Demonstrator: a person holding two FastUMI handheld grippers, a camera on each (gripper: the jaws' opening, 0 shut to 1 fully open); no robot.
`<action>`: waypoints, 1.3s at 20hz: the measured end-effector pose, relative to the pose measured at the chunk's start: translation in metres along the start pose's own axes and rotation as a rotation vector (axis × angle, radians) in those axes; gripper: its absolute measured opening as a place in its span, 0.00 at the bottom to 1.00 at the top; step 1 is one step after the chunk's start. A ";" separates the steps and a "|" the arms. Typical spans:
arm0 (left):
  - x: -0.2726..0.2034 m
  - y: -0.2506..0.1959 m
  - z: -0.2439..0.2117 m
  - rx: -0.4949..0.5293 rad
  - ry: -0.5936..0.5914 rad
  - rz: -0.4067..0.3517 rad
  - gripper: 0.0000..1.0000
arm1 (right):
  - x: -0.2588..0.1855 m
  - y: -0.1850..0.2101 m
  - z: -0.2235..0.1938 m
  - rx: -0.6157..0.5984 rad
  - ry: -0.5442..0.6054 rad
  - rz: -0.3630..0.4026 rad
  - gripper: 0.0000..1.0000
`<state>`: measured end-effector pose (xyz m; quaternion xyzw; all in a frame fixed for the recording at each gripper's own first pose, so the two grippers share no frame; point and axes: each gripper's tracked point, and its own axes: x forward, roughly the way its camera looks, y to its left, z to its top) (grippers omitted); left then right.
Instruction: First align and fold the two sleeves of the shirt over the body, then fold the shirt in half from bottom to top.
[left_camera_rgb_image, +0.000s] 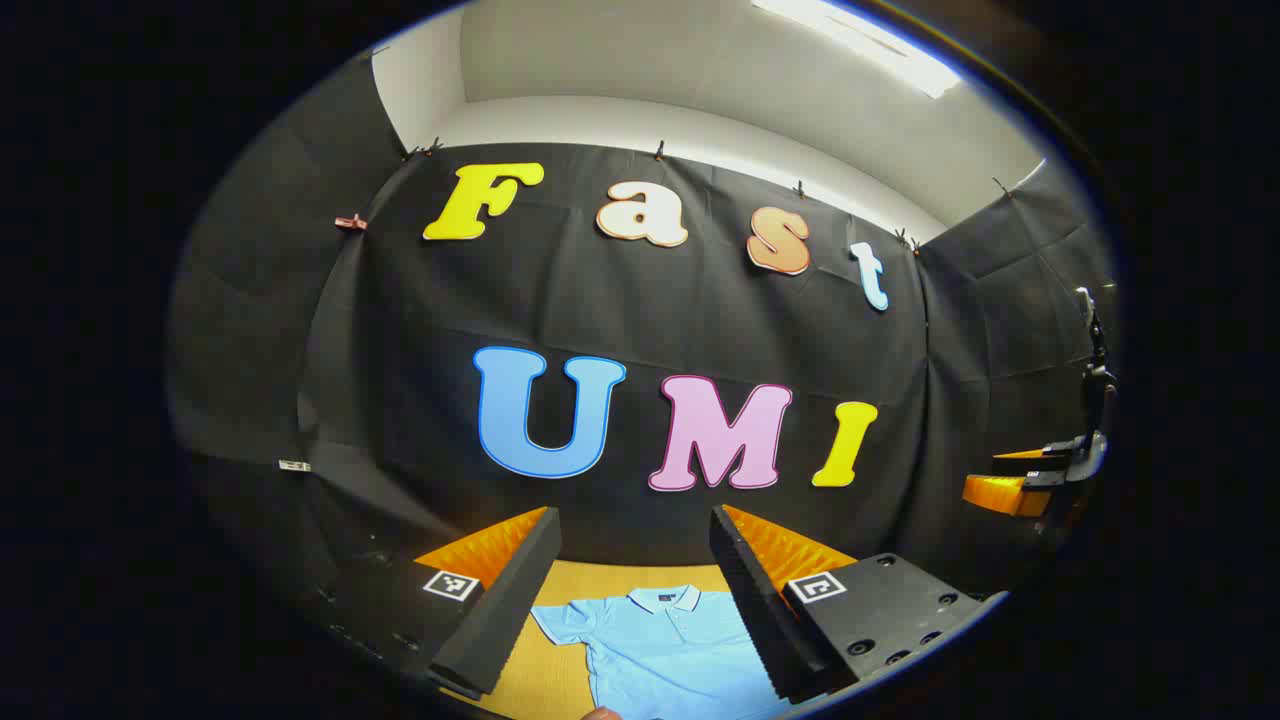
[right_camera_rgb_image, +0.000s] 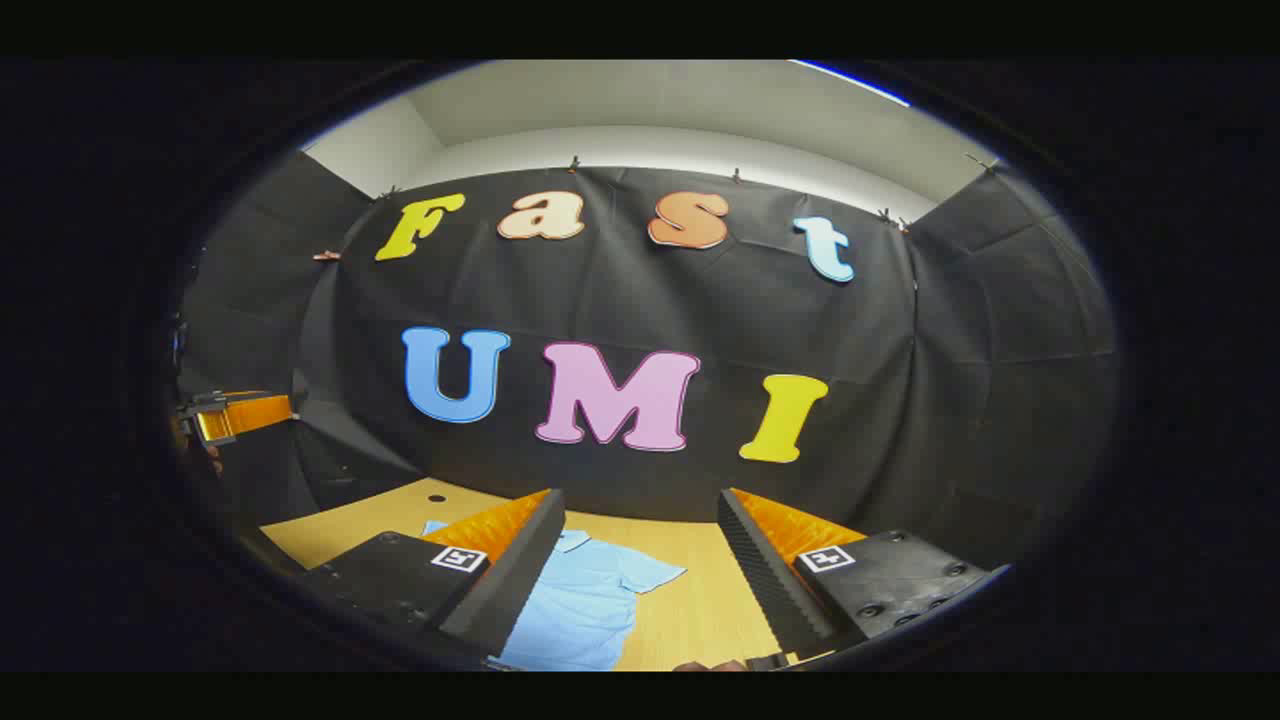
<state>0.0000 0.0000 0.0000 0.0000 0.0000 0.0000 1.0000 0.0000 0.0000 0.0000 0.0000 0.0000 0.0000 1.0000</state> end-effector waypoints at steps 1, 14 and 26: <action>0.000 -0.002 0.001 -0.001 0.001 -0.004 0.96 | 0.000 -0.004 0.000 0.000 0.002 -0.002 0.97; 0.000 0.006 0.001 0.013 0.013 0.007 0.96 | 0.006 -0.001 -0.004 0.010 0.012 -0.017 0.95; -0.006 0.048 -0.007 -0.020 0.017 0.083 0.96 | 0.070 0.016 -0.030 -0.025 0.092 0.066 0.96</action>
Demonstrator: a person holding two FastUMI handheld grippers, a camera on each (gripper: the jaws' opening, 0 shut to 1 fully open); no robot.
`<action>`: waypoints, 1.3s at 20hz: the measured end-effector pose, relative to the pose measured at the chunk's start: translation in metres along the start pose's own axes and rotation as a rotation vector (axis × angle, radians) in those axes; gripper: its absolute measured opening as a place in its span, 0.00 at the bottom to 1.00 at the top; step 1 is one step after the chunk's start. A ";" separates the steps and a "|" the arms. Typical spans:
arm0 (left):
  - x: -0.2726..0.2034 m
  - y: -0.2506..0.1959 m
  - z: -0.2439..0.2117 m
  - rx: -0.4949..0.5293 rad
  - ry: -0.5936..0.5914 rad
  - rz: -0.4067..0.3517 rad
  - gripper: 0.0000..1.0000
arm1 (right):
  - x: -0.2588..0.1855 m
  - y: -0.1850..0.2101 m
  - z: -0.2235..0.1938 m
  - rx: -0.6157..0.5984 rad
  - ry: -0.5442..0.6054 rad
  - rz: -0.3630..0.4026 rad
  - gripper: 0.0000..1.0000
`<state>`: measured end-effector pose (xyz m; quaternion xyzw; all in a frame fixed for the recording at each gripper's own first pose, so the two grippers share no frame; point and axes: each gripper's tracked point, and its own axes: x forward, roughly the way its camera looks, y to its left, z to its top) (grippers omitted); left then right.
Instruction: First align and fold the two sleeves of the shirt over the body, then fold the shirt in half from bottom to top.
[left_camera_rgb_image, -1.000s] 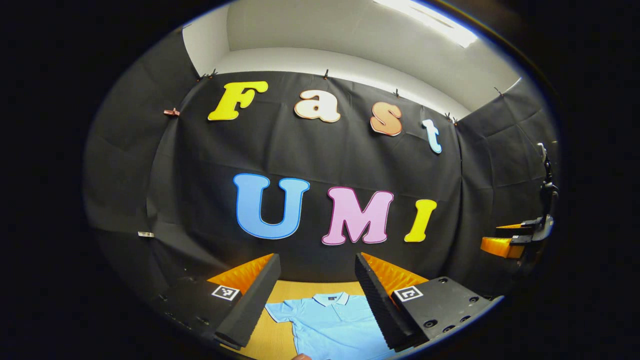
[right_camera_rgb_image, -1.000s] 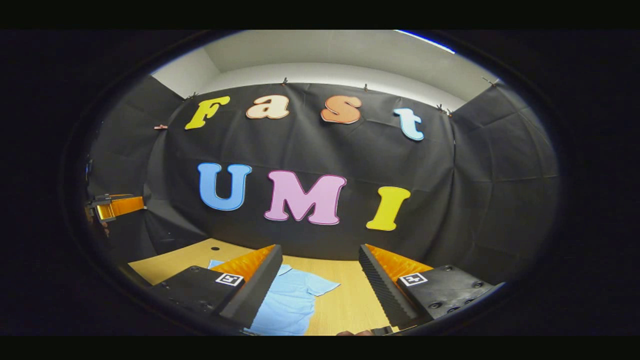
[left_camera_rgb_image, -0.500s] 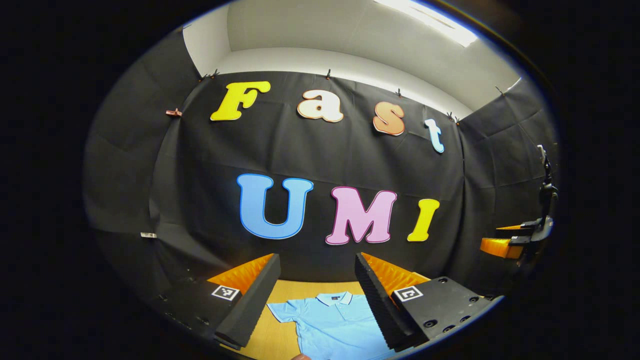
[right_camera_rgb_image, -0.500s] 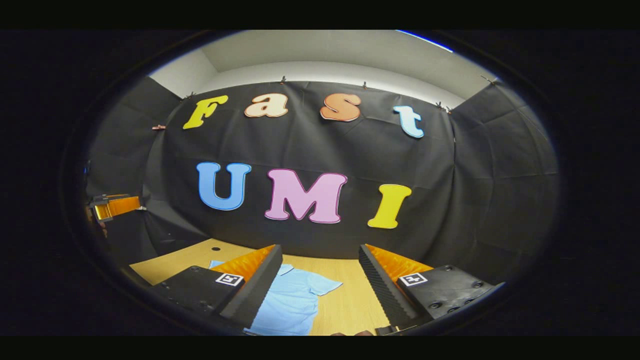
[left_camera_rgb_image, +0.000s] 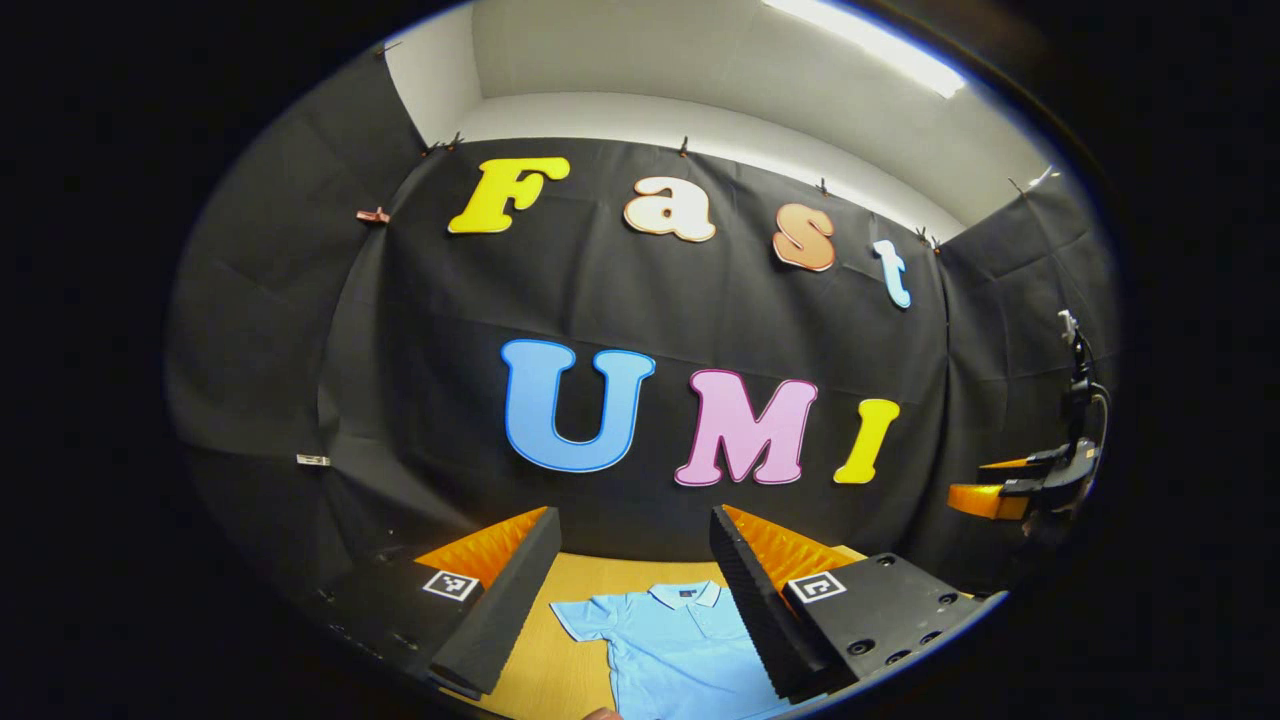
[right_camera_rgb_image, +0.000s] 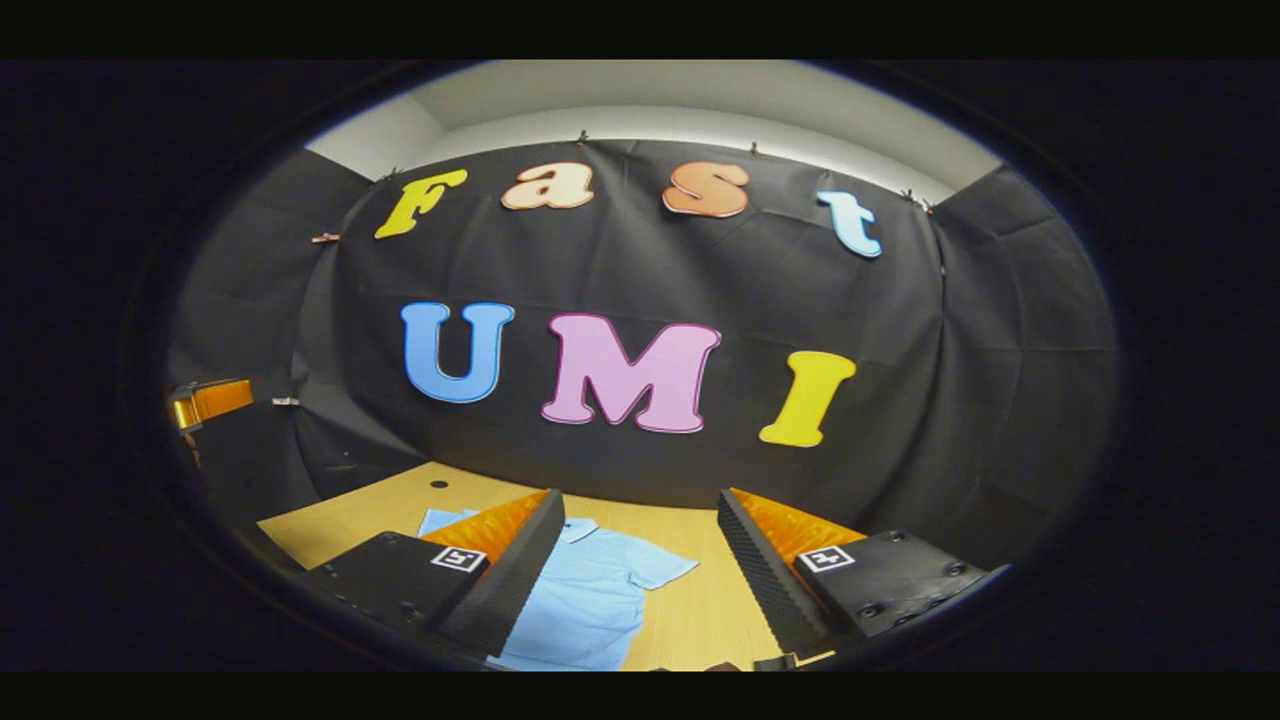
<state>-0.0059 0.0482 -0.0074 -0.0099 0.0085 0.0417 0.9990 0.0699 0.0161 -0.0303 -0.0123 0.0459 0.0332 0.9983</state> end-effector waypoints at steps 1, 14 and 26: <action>0.002 0.007 -0.003 0.002 0.002 0.019 0.96 | 0.014 -0.002 -0.005 -0.022 0.008 0.008 0.96; 0.094 0.010 -0.051 0.039 0.127 0.202 0.96 | 0.255 -0.041 -0.222 0.002 0.411 0.109 0.98; 0.159 -0.026 -0.109 0.072 0.287 0.277 0.96 | 0.317 -0.090 -0.428 0.164 0.813 0.067 0.98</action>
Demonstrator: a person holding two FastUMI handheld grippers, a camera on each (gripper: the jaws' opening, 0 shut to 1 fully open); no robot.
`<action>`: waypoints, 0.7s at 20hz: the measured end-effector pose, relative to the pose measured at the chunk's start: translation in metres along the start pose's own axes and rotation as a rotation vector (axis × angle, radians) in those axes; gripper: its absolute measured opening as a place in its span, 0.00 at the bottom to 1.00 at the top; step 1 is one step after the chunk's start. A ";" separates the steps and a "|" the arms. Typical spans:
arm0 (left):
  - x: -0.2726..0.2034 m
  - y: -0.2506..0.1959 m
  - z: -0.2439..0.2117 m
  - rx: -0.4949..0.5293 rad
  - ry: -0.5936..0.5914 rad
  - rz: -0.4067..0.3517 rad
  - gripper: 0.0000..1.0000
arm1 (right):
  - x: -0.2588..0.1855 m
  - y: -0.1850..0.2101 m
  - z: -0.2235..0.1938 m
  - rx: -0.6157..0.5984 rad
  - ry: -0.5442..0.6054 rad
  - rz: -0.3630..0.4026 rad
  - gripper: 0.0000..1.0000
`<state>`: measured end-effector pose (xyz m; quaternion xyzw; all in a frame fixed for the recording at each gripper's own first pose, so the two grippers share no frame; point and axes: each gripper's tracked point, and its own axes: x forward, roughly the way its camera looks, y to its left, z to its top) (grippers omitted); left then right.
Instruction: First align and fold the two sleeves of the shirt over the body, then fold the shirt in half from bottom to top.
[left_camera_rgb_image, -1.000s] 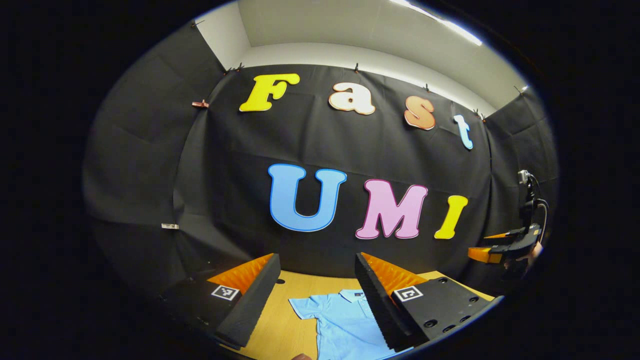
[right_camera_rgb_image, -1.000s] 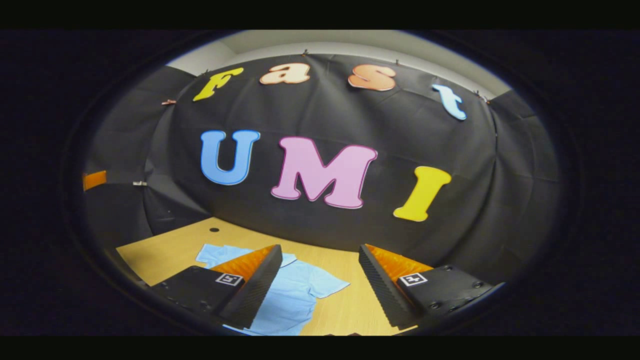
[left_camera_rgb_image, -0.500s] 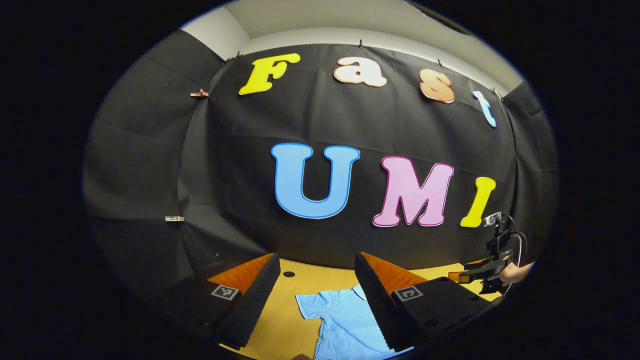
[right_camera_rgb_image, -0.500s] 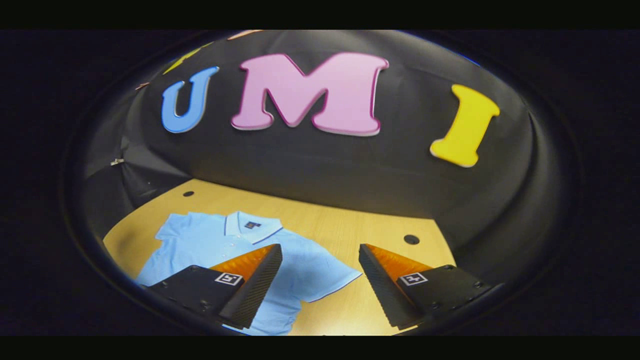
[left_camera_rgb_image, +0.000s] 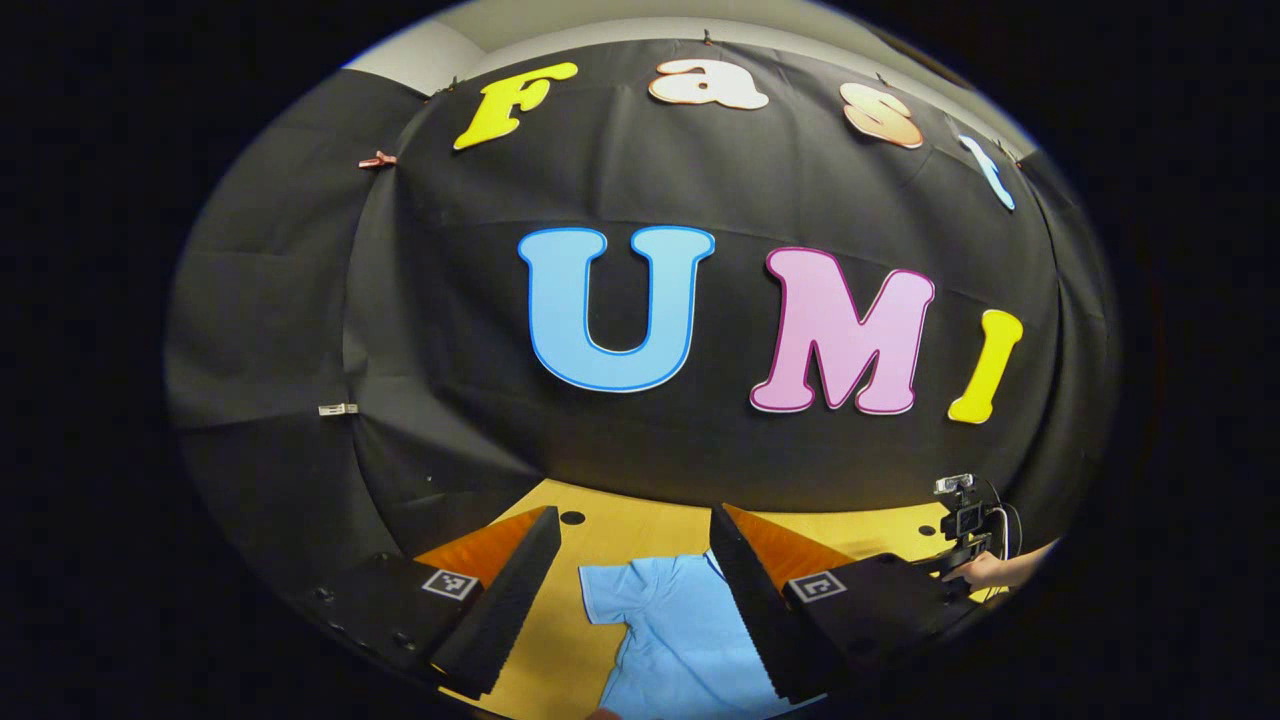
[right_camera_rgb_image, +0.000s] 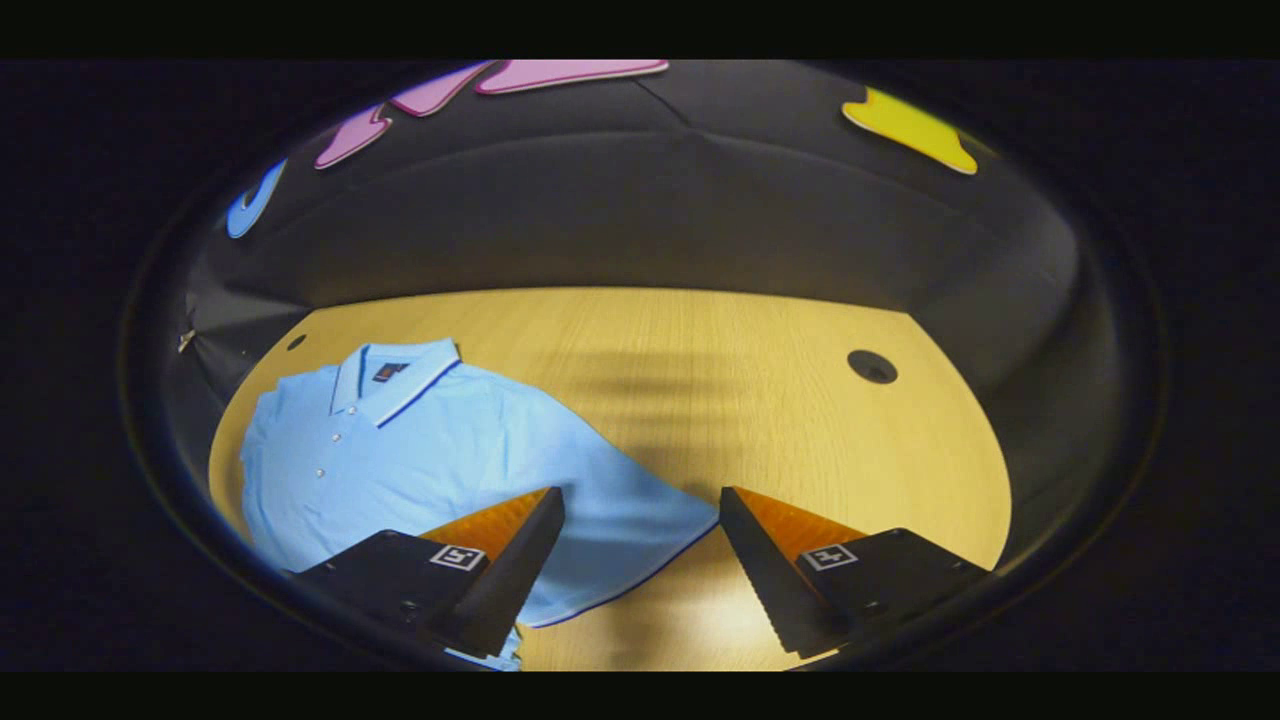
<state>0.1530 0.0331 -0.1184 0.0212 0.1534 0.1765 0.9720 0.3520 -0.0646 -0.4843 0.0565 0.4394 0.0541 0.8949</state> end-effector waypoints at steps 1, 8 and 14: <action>0.002 -0.004 -0.003 0.009 0.006 0.006 0.96 | 0.005 -0.002 -0.010 0.001 0.040 -0.006 0.98; 0.011 -0.026 -0.012 0.015 0.023 -0.009 0.96 | 0.014 0.019 0.002 0.008 -0.002 0.041 0.18; 0.018 -0.003 -0.008 -0.008 0.021 -0.068 0.96 | -0.029 0.067 0.056 0.088 -0.114 0.125 0.07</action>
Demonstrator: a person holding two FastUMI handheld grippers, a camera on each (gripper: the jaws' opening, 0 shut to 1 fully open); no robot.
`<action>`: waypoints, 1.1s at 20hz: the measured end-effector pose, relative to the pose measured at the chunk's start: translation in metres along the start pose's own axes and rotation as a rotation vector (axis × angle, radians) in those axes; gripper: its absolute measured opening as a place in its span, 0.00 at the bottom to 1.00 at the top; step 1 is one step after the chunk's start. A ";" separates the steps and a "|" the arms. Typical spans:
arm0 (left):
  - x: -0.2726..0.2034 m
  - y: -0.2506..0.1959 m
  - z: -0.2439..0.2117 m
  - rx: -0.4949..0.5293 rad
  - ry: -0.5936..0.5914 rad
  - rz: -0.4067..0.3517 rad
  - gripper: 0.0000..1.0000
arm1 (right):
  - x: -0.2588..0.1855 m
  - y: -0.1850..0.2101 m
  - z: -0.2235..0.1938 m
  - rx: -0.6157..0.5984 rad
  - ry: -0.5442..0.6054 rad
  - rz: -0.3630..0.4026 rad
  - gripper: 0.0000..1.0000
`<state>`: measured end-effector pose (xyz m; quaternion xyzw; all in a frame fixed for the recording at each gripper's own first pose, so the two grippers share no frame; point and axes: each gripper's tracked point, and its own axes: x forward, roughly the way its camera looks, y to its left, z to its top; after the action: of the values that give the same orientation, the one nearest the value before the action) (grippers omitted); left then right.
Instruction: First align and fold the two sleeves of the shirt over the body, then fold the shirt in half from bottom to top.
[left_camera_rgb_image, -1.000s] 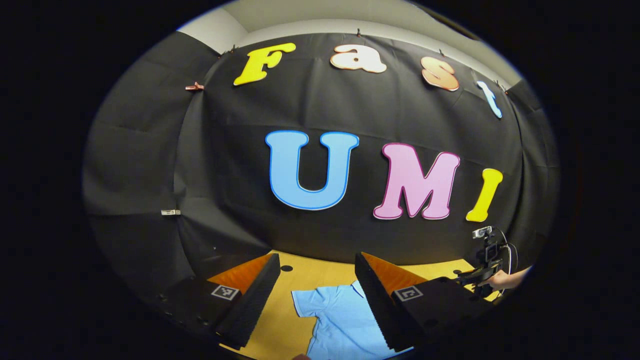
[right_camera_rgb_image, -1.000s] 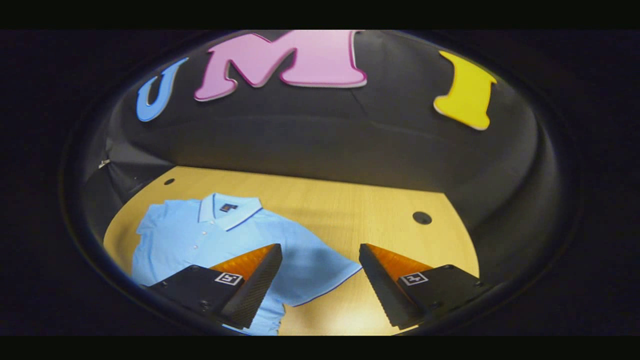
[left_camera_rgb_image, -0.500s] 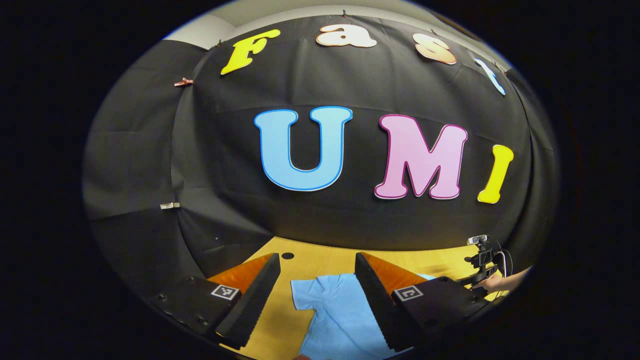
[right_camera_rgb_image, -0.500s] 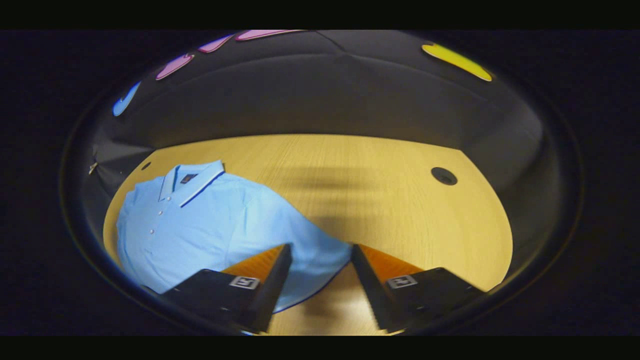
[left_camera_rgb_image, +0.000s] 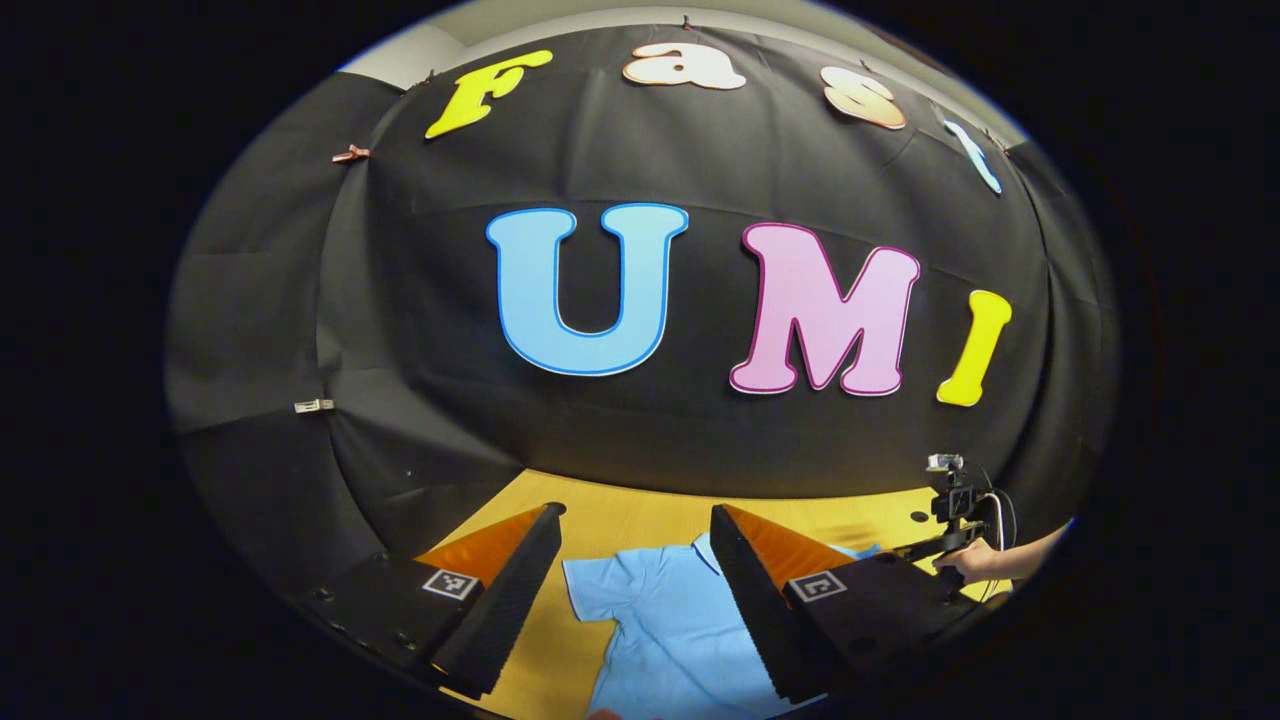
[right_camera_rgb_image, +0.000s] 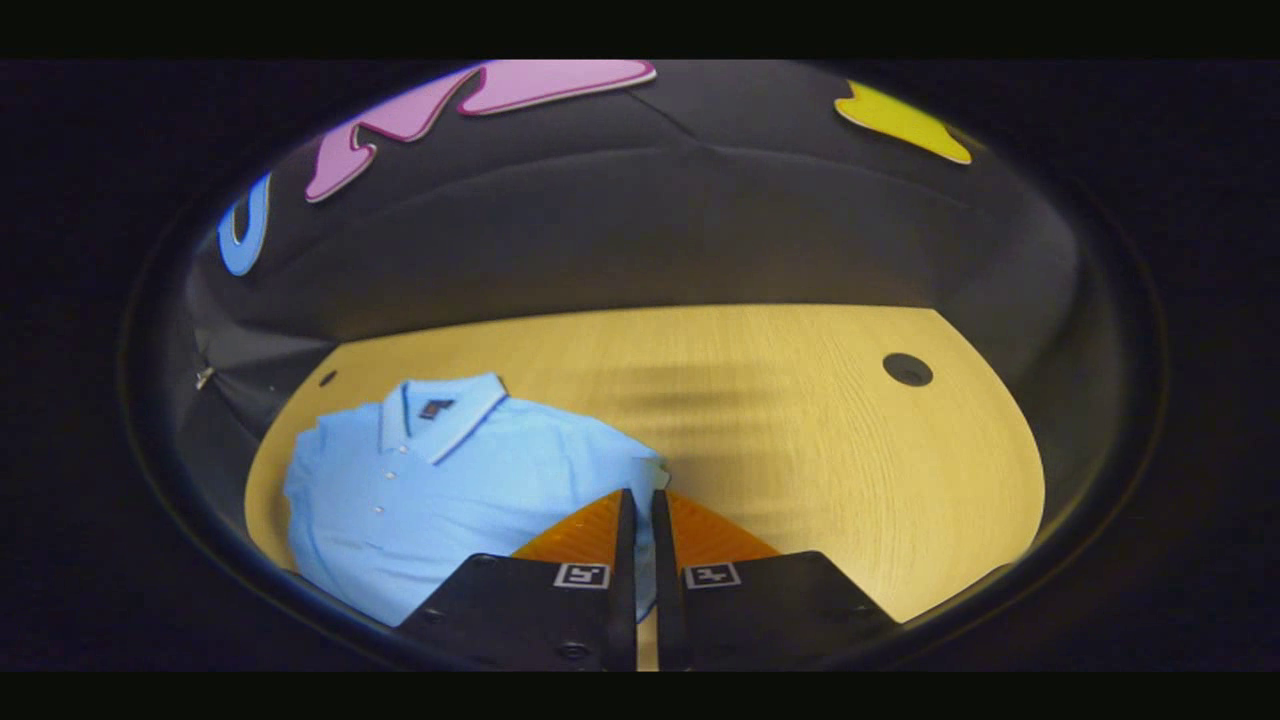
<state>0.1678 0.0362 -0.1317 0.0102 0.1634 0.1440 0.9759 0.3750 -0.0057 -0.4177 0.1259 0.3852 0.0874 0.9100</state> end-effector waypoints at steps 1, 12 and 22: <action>0.002 0.007 -0.003 -0.005 0.003 -0.004 0.96 | -0.006 0.021 0.009 -0.001 -0.016 0.039 0.12; 0.047 0.071 -0.082 -0.015 0.167 0.012 0.97 | 0.040 0.085 -0.050 -0.160 0.132 0.080 0.06; 0.184 0.087 -0.153 -0.039 0.356 0.033 0.97 | -0.082 0.069 -0.011 -0.183 -0.041 0.135 0.98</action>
<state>0.2608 0.1677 -0.3286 -0.0319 0.3307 0.1630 0.9290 0.3063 0.0410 -0.3491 0.0698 0.3474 0.1806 0.9175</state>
